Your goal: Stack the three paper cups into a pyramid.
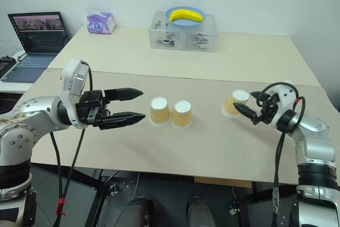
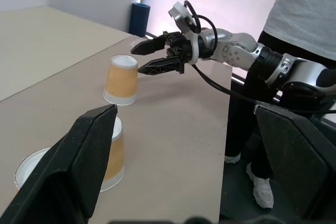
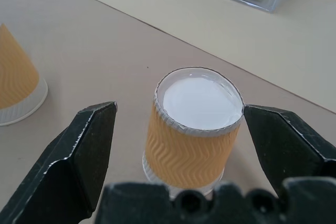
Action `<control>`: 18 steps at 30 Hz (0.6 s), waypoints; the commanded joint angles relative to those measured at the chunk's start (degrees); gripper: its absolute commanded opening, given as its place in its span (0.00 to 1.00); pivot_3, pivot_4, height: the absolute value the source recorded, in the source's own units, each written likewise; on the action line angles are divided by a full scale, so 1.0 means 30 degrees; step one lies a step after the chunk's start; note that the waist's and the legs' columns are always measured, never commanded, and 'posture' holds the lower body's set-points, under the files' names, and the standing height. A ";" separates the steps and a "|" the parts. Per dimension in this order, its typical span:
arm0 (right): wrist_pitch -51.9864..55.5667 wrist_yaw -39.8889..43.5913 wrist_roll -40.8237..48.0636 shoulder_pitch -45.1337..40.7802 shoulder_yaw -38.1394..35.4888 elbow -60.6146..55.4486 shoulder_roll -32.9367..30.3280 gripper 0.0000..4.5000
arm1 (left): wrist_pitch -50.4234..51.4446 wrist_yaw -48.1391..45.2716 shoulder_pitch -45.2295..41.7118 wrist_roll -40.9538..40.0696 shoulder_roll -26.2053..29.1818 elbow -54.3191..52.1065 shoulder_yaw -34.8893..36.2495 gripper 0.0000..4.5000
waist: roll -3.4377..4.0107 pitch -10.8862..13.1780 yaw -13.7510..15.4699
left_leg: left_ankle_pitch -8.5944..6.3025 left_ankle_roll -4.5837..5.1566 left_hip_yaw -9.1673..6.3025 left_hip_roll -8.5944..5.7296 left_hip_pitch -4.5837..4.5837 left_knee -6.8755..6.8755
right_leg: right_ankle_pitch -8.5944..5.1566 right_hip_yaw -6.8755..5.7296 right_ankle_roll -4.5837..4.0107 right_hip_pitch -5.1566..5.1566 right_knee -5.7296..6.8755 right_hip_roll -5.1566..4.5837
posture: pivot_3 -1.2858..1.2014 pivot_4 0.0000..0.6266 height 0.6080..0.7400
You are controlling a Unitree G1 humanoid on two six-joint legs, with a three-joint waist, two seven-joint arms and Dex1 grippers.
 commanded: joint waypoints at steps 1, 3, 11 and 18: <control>-0.0741 -0.0202 -0.0258 -0.1038 -0.0205 0.0852 0.0007 1.00 | -0.0337 0.0118 -0.0084 -0.0326 0.0093 -0.0392 0.0351 0.99 | 0.0000 0.0000 -0.0015 | 0.0000 0.0000 0.0000 -0.0001 0.0000 0.0002 | 0.0000 0.0000 0.0000 0.0000 0.0002 0.0000 | 0.52 0.24 0.65; -0.0862 -0.0194 -0.0362 -0.1366 -0.0193 0.1410 0.0042 1.00 | -0.0341 0.0177 -0.0050 -0.0374 0.0119 -0.0449 0.0451 0.99 | 0.0001 0.0001 -0.0021 | 0.0000 0.0000 0.0001 -0.0001 0.0002 0.0001 | 0.0000 0.0001 0.0000 0.0000 0.0003 0.0000 | 0.52 0.24 0.65; -0.1552 0.0136 -0.0865 -0.2143 0.0309 0.2729 0.0519 1.00 | -0.0398 0.0244 -0.0015 -0.0387 0.0171 -0.0455 0.0612 0.99 | 0.0001 0.0001 -0.0038 | 0.0000 0.0001 0.0000 0.0001 0.0001 -0.0006 | 0.0000 0.0000 -0.0001 -0.0002 -0.0006 0.0002 | 0.52 0.24 0.65; -0.1868 0.0148 -0.1052 -0.2315 0.0469 0.3225 0.0742 1.00 | -0.0326 0.0376 0.0005 -0.0537 0.0275 -0.0379 0.0862 0.99 | 0.0003 0.0003 -0.0026 | 0.0000 0.0001 -0.0001 0.0000 -0.0002 -0.0005 | 0.0000 0.0000 0.0000 -0.0001 -0.0007 -0.0001 | 0.52 0.24 0.65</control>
